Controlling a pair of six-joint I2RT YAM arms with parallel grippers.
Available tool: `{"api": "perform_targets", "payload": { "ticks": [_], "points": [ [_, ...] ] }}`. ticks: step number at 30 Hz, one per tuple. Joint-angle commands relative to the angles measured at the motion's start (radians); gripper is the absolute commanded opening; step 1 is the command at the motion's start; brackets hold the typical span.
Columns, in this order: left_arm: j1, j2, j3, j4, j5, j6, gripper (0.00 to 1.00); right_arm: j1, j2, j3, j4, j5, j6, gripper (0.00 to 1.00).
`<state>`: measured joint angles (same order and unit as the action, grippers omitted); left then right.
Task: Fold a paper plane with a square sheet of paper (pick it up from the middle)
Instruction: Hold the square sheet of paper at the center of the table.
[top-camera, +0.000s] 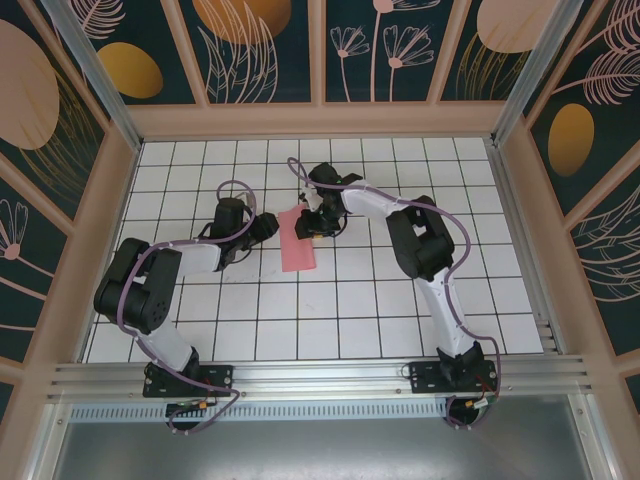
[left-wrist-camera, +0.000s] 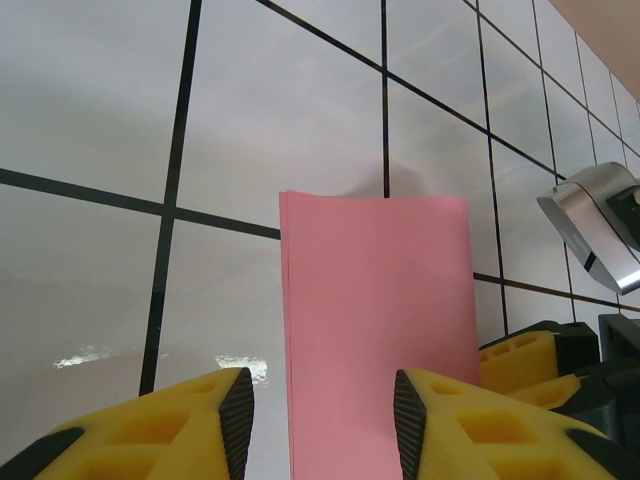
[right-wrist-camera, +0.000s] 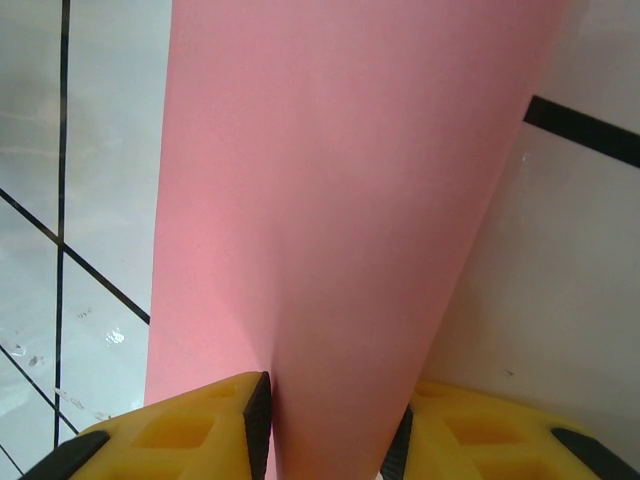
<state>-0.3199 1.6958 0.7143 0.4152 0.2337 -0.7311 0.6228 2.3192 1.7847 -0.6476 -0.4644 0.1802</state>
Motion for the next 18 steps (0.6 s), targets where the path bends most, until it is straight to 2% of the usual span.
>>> {"api": "perform_targets", "payload": {
  "ticks": [1,8,13,18],
  "points": [
    [0.002,0.012,0.027,0.018,0.03,-0.007,0.43,-0.011,0.142,-0.042,-0.039,0.21,-0.043,0.39],
    [0.001,0.012,0.03,0.002,0.032,-0.004,0.4,-0.011,0.155,-0.034,-0.051,0.228,-0.059,0.38],
    [0.002,0.012,0.04,-0.03,-0.01,-0.009,0.39,-0.011,0.162,-0.029,-0.053,0.234,-0.067,0.38],
    [0.001,0.043,0.044,-0.02,0.021,-0.01,0.36,-0.011,0.173,-0.018,-0.062,0.242,-0.07,0.38]
  ]
}}
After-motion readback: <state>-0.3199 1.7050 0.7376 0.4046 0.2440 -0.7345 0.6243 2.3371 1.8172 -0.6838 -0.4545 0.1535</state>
